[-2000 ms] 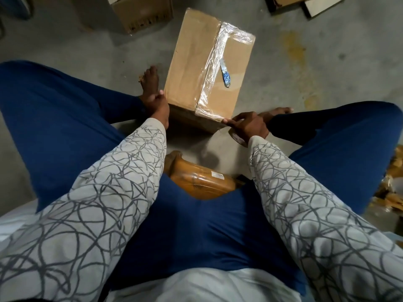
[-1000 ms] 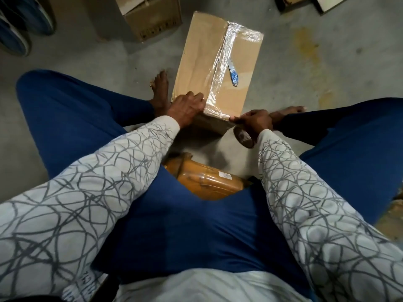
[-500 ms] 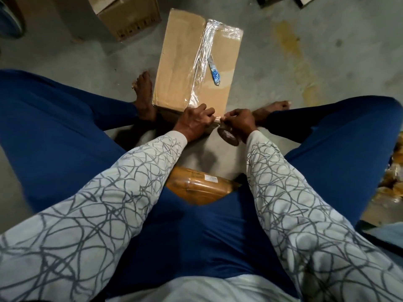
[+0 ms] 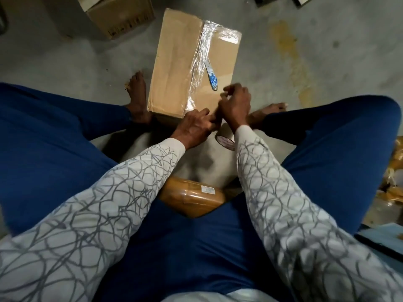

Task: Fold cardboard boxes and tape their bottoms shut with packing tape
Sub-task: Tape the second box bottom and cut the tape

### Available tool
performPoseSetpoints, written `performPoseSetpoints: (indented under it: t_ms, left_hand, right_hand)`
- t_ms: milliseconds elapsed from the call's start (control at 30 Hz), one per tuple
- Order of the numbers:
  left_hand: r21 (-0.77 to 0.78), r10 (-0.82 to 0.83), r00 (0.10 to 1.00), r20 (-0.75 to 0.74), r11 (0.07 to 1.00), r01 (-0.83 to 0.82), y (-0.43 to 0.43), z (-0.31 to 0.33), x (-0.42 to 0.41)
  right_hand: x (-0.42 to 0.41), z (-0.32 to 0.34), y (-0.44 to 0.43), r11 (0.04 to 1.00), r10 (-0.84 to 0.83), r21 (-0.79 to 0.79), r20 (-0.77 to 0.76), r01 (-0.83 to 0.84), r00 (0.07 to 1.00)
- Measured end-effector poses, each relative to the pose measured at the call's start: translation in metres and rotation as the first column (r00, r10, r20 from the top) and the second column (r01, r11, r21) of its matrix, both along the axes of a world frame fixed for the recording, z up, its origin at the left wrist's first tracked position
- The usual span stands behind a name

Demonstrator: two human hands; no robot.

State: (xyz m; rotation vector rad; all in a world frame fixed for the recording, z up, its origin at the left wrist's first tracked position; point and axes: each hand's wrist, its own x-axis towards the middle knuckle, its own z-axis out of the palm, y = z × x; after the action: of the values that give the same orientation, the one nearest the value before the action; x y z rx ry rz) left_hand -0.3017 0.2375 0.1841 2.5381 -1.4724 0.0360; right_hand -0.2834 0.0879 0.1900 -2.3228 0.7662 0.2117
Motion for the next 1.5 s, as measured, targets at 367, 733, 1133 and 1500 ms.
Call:
performPoseSetpoints:
  t_ms: [367, 733, 1133, 1500]
  left_hand:
    - [0.082, 0.369, 0.744, -0.557, 0.916, -0.393, 0.005, 0.011, -0.037]
    - [0.371, 0.602, 0.059, -0.796, 0.563, -0.739, -0.028, 0.024, -0.033]
    - [0.51, -0.026, -0.511, -0.859, -0.115, -0.852, -0.114, 0.013, -0.09]
    - [0.534, -0.073, -0.53, -0.845, -0.076, -0.842, -0.109, 0.003, -0.098]
  right_hand:
    - [0.059, 0.01, -0.008, 0.985, 0.171, 0.024, -0.24, -0.17, 0.956]
    - [-0.028, 0.041, -0.045, 0.74, -0.124, 0.597, -0.331, 0.309, 0.936]
    - [-0.063, 0.026, -0.063, 0.734, -0.327, 0.566, -0.19, 0.375, 0.926]
    - [-0.054, 0.001, -0.024, 0.97, 0.211, 0.11, 0.051, -0.215, 0.976]
